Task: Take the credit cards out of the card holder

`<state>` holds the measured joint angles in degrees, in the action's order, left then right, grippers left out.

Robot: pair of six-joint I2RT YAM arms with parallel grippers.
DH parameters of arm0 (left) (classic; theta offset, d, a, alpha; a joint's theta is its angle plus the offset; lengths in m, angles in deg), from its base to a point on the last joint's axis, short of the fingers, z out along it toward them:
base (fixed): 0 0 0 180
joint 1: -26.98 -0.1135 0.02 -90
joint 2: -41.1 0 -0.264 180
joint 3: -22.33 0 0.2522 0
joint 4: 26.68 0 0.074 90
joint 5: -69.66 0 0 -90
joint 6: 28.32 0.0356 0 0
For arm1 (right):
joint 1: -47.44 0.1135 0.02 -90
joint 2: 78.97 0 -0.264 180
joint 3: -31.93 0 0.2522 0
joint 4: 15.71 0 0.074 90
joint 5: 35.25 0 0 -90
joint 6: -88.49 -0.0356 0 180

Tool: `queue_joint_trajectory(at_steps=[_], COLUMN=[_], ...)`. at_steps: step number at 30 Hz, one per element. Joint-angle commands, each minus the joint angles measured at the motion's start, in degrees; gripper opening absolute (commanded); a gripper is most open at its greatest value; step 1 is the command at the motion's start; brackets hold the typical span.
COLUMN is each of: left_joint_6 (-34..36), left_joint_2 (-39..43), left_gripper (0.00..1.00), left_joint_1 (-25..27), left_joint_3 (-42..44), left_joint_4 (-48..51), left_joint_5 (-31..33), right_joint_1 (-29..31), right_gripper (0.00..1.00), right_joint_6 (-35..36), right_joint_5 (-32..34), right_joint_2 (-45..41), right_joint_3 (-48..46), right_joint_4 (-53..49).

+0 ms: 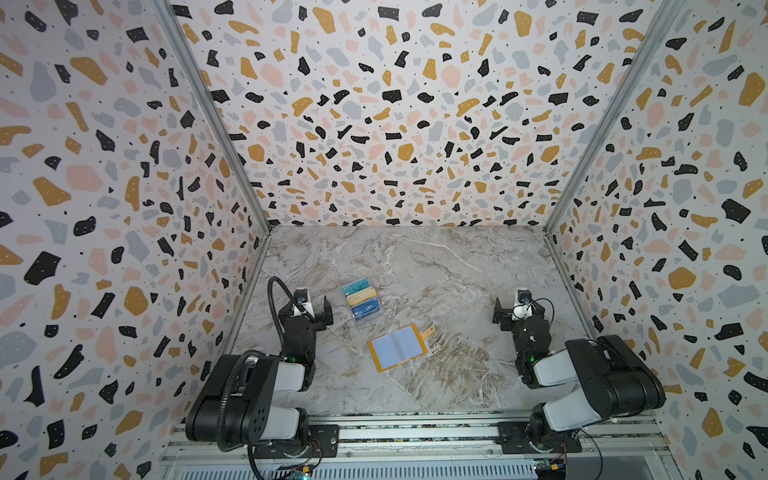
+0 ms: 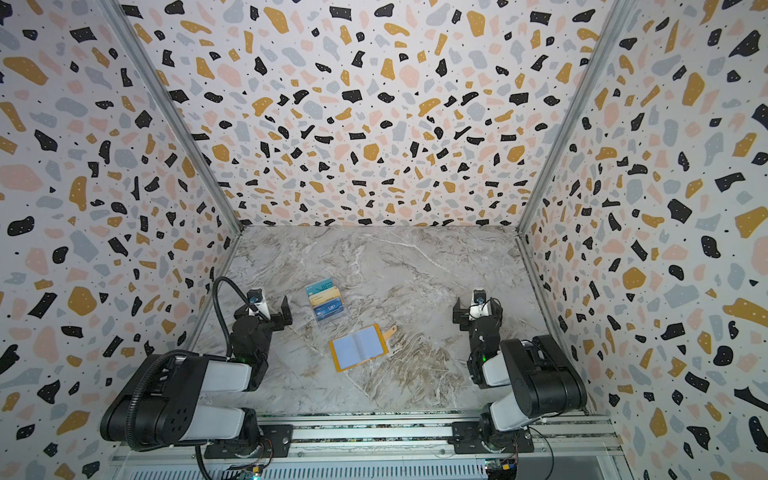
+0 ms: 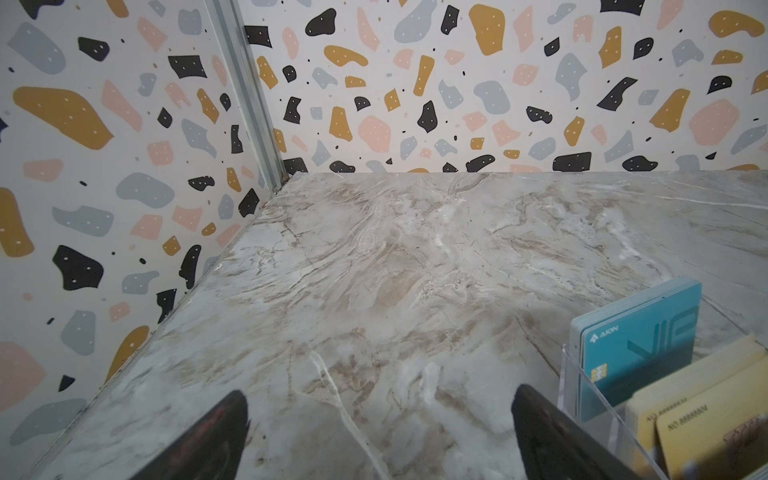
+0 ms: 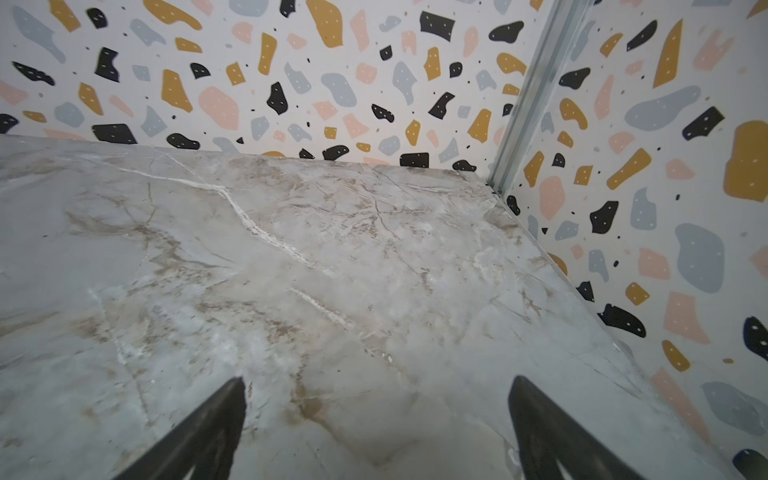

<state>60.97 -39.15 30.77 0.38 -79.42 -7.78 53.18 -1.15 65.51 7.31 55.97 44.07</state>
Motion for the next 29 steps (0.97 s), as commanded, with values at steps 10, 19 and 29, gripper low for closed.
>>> queue_joint_trajectory(at_steps=[10, 19, 29], left_joint_6=[-0.8, -0.9, -1.7], left_joint_2=[0.2, 0.3, 0.6], left_gripper=[1.00, 1.00, 1.00], left_joint_1=[-0.5, -0.5, -0.5], left_joint_3=[-1.1, -1.0, -0.8], left_joint_4=[-2.3, -2.4, -2.5], left_joint_5=[0.8, 0.8, 4.1], right_joint_1=[-1.0, -1.1, -1.1], right_gripper=[0.99, 0.99, 0.99], right_joint_6=[-1.3, -1.3, -1.2], right_joint_5=[-3.5, -3.4, -3.5], right_joint_2=[-1.2, -1.2, -1.2], right_joint_3=[1.1, 1.2, 1.5], right_joint_4=[-1.9, -2.0, -2.5])
